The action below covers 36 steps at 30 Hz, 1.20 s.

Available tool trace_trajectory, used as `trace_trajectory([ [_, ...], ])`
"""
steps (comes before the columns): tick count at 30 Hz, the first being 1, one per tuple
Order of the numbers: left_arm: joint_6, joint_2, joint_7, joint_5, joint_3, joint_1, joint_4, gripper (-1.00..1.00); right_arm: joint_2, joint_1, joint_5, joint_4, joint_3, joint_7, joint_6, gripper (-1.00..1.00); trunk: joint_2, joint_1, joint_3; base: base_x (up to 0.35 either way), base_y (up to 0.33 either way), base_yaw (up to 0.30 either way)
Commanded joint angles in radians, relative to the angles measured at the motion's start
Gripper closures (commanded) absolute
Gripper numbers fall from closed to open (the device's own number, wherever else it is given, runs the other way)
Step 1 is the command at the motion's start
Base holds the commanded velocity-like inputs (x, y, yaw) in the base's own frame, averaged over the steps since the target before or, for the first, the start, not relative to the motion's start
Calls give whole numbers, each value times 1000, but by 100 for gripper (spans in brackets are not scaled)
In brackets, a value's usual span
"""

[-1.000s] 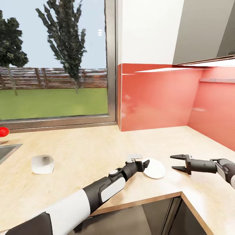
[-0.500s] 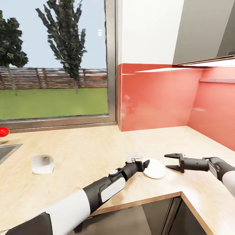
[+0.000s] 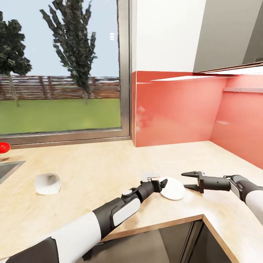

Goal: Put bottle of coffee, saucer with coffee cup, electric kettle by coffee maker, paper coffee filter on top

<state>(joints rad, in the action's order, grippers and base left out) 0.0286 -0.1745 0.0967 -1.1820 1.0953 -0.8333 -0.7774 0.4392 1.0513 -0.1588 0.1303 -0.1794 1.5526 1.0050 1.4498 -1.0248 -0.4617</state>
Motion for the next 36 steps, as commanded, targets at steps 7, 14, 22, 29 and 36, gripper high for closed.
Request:
trace_trajectory([
  [7,-55,0,6,-24,6,11,4,-100,-72,-27,10,-3,-52,-13,24,-100,0,0,-2,0,0,0],
  [14,-42,0,6,-24,6,11,6,-100,-113,-28,10,-15,-51,-33,24,-100,0,0,-2,0,0,0],
  [22,-41,0,6,-24,6,11,6,-100,-114,-28,9,-29,-51,-43,24,100,0,0,-2,0,0,0],
  [29,-41,0,6,-24,6,11,6,-100,-114,-28,8,-29,-51,-43,24,100,0,0,-2,0,0,0],
  [36,-44,0,7,-21,1,11,2,-100,-108,-28,8,-28,-50,-43,24,100,0,0,-2,0,0,0],
])
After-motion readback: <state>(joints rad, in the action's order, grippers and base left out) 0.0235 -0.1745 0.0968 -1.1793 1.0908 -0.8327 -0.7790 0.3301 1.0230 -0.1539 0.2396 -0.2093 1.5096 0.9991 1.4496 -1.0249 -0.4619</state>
